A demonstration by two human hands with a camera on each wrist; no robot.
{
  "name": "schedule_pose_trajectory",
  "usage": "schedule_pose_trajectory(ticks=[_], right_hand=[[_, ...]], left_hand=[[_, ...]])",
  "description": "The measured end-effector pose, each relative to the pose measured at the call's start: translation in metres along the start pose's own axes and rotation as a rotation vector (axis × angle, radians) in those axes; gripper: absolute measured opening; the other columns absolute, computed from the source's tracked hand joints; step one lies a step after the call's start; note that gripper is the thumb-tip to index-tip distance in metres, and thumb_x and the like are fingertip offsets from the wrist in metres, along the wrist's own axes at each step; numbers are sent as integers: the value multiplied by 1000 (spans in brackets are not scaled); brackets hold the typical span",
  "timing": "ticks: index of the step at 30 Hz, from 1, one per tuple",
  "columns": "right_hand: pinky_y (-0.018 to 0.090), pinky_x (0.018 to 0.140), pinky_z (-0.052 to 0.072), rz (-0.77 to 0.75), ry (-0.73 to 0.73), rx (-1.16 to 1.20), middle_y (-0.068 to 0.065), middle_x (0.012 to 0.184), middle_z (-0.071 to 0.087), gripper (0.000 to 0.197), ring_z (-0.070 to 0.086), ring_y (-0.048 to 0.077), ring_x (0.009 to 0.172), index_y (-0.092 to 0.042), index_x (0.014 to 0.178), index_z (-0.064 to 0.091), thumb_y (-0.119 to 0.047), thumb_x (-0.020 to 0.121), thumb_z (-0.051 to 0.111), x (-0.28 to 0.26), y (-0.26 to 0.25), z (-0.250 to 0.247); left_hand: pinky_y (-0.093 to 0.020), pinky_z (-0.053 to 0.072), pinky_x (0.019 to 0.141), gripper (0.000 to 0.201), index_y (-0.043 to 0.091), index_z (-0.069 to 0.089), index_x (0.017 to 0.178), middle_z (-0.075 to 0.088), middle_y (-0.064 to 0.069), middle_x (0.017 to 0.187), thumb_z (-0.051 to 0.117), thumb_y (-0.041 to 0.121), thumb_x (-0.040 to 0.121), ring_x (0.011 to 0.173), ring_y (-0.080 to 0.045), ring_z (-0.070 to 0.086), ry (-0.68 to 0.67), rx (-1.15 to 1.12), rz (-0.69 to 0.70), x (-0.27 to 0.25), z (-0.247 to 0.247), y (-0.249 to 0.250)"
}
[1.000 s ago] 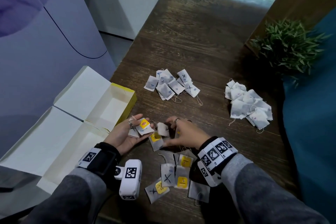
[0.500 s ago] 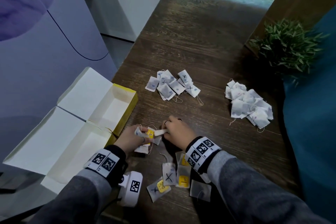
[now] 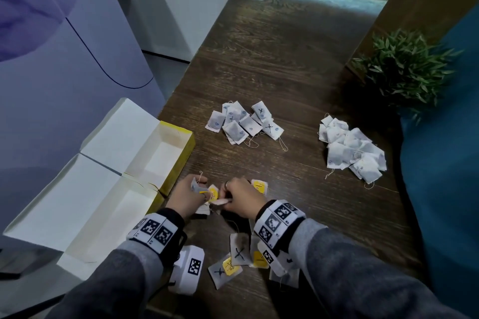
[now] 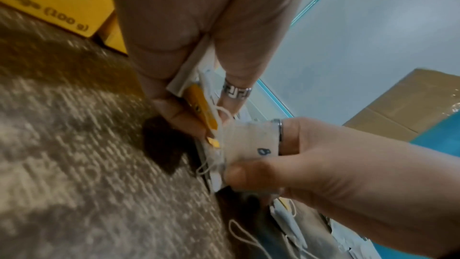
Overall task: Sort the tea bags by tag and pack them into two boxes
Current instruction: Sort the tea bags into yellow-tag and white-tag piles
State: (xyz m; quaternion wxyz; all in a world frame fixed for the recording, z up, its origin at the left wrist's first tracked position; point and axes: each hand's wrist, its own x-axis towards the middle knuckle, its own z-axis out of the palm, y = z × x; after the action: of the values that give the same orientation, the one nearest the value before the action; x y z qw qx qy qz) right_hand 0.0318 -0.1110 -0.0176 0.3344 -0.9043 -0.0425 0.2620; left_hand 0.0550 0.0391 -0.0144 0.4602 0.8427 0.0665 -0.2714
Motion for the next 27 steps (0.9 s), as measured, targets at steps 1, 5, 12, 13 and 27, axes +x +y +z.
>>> schedule_pose_trajectory(ticks=[1,5,12,13,27], right_hand=[[25,76,39,5,21,4,10,90,70,3,62,25,88,-10,75,65,-10,77,68,-1,-1,1],[19,69,38,53,144,77,7,93,70,9,62,20,91,-9,81,69,-4,76,64,-5,5,-10],[29,60,50,-506,641,-340,5,88,57,15,52,17,82,-9,76,61,4,73,68,-21,9,-21],[25,56,47,-613,678,-443,5,85,58,15,50,16,79,-10,75,60,2,74,70,-25,10,-20],[31,77,52,-213,518,577,-8,84,66,21,63,8,80,-32,75,70,-12,78,73,-53,21,-35]], left_hand=[[-24,43,70,28,10,54,105,59,-9,97,65,1,81,92,-23,57,-3,-20,-3,1,-2,0],[-24,48,72,27,13,57,106,64,-8,99,64,1,83,86,-17,58,4,-203,-58,2,-6,-6],[-30,57,50,18,9,59,99,64,-17,98,51,-5,90,76,-25,65,-169,-615,-211,-5,-5,9],[-29,57,51,15,8,59,99,64,-16,95,50,-1,91,72,-24,67,-190,-662,-214,-5,-4,14],[-23,58,65,40,17,59,109,62,-12,107,58,-12,81,87,-19,63,-172,-717,51,-4,-6,34]])
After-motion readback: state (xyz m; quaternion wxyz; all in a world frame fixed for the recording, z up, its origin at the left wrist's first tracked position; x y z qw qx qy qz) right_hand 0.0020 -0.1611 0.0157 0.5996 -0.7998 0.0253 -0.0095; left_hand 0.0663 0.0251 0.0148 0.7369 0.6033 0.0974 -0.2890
